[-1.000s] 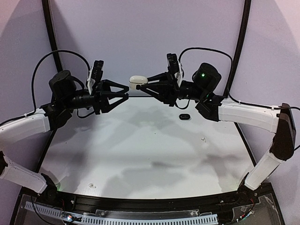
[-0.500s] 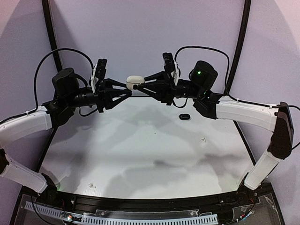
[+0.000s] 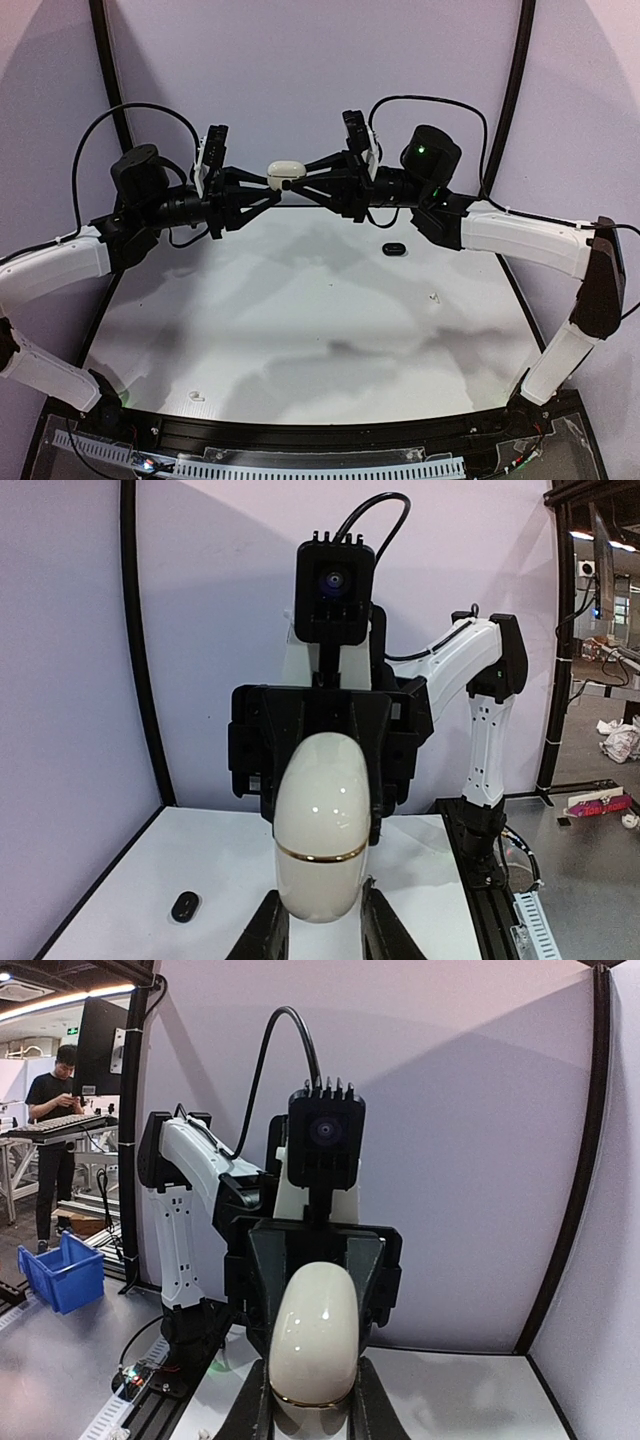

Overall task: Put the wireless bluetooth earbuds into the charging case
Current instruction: Pass from the right arm to the left

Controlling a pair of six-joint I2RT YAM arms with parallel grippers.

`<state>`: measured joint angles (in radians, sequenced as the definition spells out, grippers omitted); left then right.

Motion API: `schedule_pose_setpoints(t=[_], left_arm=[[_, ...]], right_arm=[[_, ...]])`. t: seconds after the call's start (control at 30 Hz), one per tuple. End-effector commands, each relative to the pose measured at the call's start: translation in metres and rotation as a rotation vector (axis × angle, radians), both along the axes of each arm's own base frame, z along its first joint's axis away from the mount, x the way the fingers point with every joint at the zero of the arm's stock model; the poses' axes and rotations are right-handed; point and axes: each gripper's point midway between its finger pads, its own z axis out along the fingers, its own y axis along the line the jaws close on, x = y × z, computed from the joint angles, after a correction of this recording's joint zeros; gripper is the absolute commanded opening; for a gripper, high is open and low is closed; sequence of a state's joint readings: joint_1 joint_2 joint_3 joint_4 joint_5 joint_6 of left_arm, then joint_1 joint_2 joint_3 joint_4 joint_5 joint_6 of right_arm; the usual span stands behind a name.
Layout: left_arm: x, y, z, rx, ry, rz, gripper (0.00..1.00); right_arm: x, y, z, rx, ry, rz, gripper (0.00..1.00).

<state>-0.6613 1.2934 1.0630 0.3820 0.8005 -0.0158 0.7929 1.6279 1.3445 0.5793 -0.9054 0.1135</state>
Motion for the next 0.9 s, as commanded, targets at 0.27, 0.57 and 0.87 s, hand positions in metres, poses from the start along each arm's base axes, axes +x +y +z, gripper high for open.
schedule_pose_setpoints(t=[0.27,0.57,0.87], left_arm=[[-0.013,0.0,0.018,-0.02,-0.104,-0.045,0.26],[-0.017,0.002,0.025,-0.038,-0.12,-0.06,0.24],[-0.025,0.0,0.025,-0.039,-0.109,-0.116,0.13]], right_arm=[[0.002,0.009,-0.004,-0.02,0.0,-0.003,0.0],[0.004,0.008,-0.006,-0.029,-0.007,-0.019,0.0],[0.006,0.009,-0.012,-0.049,-0.008,-0.037,0.0]])
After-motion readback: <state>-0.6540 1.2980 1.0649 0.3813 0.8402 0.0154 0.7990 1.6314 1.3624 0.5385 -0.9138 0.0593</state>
